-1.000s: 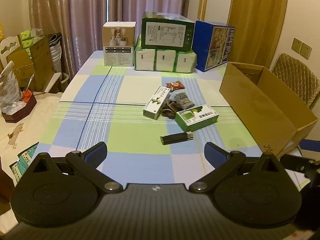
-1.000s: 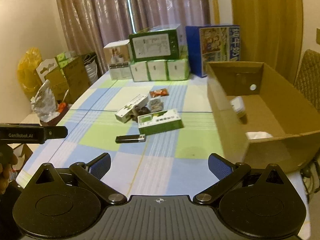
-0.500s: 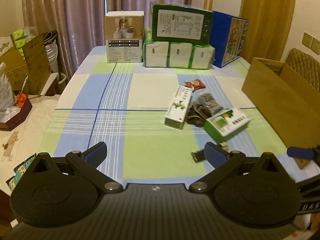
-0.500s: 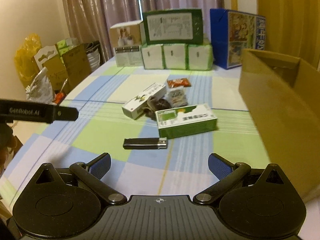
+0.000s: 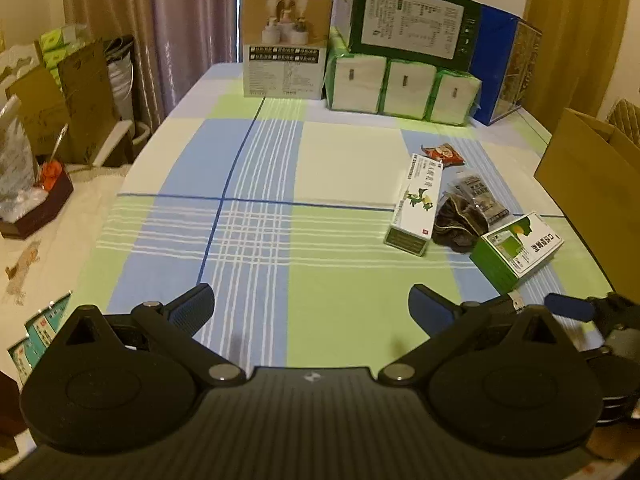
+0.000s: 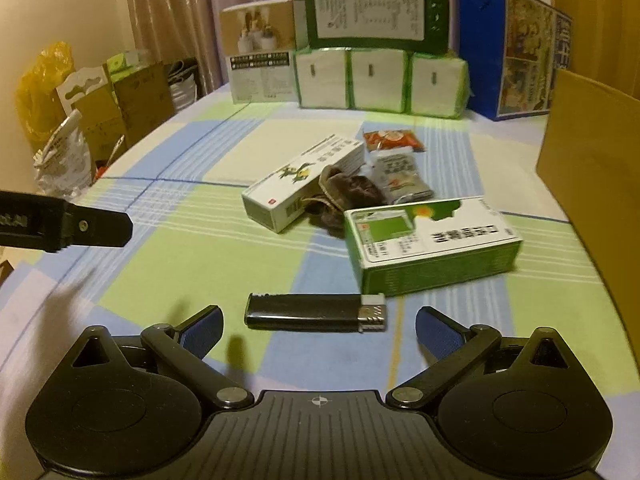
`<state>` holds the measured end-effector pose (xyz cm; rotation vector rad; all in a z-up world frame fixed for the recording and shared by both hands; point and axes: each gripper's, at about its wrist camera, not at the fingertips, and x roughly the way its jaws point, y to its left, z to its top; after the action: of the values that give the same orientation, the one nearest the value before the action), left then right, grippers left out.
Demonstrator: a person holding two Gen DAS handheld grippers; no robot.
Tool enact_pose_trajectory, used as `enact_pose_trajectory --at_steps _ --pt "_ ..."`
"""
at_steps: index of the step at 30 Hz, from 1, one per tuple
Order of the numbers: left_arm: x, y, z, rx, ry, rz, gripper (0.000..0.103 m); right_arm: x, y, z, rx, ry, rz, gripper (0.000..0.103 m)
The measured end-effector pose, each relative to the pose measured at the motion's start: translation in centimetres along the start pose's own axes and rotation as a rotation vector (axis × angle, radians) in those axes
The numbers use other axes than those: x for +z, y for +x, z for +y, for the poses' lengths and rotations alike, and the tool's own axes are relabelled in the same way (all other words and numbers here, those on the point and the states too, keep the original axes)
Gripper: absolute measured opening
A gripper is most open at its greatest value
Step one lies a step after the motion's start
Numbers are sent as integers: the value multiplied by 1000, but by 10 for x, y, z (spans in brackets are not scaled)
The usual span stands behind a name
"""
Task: Organize objects
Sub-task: 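Grasp the black USB stick with the right tool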
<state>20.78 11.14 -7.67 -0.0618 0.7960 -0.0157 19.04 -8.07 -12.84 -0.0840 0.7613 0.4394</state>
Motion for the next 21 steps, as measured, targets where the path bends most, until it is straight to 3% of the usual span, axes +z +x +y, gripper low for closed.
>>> enact_pose_trajectory --at_steps 6,14,21 --pt "0 6 -2 -16 1 20 101 -1 11 0 -15 14 -9 98" --pt "1 9 -8 -25 6 30 101 -1 10 5 -36 -19 -26 81" --pt "1 10 -8 -15 7 30 101 1 5 1 -31 -4 -18 79"
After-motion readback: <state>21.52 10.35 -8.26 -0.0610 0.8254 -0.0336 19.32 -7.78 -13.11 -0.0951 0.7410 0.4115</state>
